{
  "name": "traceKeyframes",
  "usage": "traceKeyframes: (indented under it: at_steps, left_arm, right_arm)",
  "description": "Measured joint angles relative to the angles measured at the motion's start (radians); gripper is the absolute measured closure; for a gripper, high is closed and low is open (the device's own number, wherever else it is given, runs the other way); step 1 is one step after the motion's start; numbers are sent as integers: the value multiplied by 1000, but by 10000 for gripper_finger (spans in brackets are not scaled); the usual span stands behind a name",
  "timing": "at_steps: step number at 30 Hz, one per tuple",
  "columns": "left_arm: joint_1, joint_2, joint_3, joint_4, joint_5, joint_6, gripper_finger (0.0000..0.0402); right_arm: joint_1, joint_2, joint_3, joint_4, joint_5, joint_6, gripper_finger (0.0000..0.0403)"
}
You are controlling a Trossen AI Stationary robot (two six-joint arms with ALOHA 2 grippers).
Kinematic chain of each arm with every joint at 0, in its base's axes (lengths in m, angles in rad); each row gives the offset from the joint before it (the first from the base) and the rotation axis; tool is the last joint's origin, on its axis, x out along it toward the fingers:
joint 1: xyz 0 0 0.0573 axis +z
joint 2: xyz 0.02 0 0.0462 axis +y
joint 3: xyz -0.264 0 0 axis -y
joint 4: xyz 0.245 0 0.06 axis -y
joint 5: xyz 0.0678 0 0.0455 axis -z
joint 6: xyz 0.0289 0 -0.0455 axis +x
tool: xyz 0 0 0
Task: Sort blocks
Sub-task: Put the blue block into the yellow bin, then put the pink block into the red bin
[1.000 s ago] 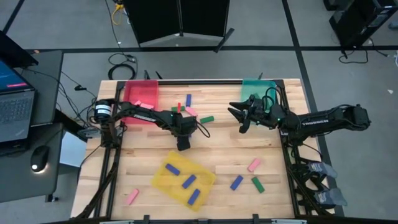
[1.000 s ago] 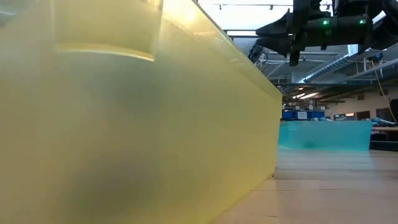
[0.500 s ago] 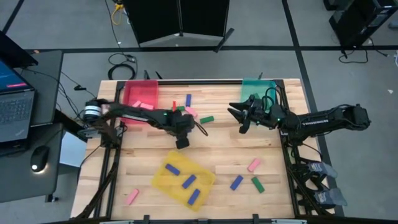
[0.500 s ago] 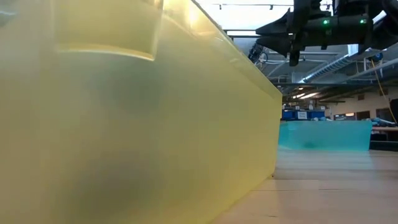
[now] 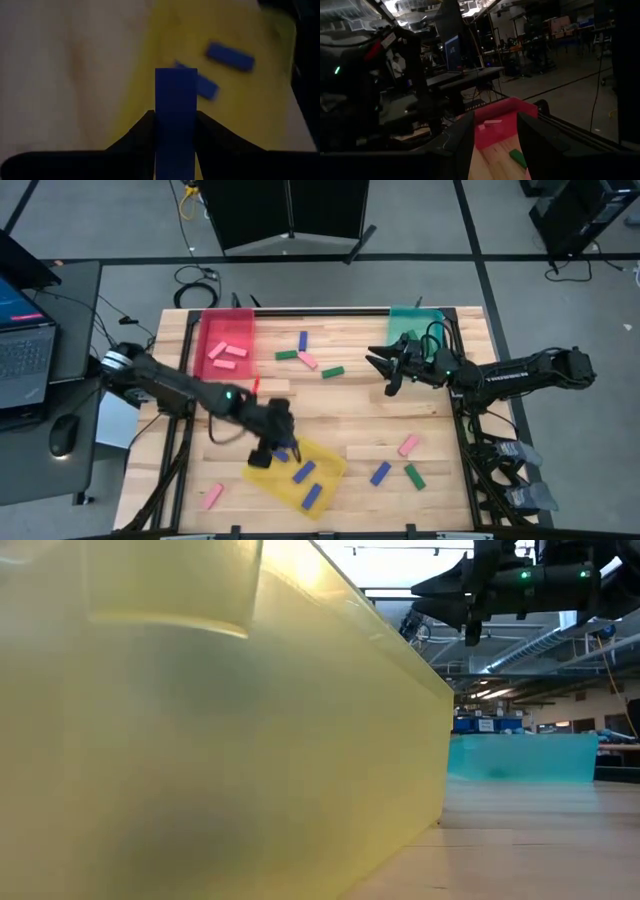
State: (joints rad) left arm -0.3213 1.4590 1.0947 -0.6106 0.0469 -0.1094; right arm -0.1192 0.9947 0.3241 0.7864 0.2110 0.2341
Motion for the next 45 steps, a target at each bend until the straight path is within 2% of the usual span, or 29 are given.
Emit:
traceKeyframes:
  at_steps: [5, 10, 12, 17, 19, 22, 26, 29, 37, 41, 45]
  left_arm:
    - [-91, 86, 0, -8, 23, -130, 296]
    - [-117, 153, 0, -21, -80, -267, 295]
    - [-122, 167, 0, -16, -82, -286, 255]
    - [-124, 164, 5, -18, -61, -303, 114]
    - [-124, 162, 18, -24, -62, -310, 77]
    - [-125, 161, 52, -18, -72, -305, 48]
    - [-125, 160, 101, -35, -100, -266, 45]
    - [-133, 153, 134, -118, -127, -269, 56]
    - [-185, 153, 151, -442, -78, -507, 93]
    - [-236, 132, 152, -444, -79, -573, 106]
    - [-290, 77, 152, -416, -187, -605, 116]
  right_arm:
    - [7, 0, 5, 9, -119, 0, 244]
    - [77, 1, 50, 5, -160, -68, 244]
    - [118, 1, 77, -34, -161, -118, 243]
    - [204, 1, 166, -259, -117, -177, 217]
    - [232, 9, 199, -349, -64, -179, 201]
    - [267, 28, 229, -433, 2, -179, 176]
    - [288, 61, 246, -456, 10, -176, 148]
    - [294, 88, 248, -452, 12, -174, 135]
    - [280, 157, 248, -421, 25, -156, 130]
    - [261, 189, 248, -386, 25, -158, 132]
    - [224, 241, 273, -404, 25, -158, 132]
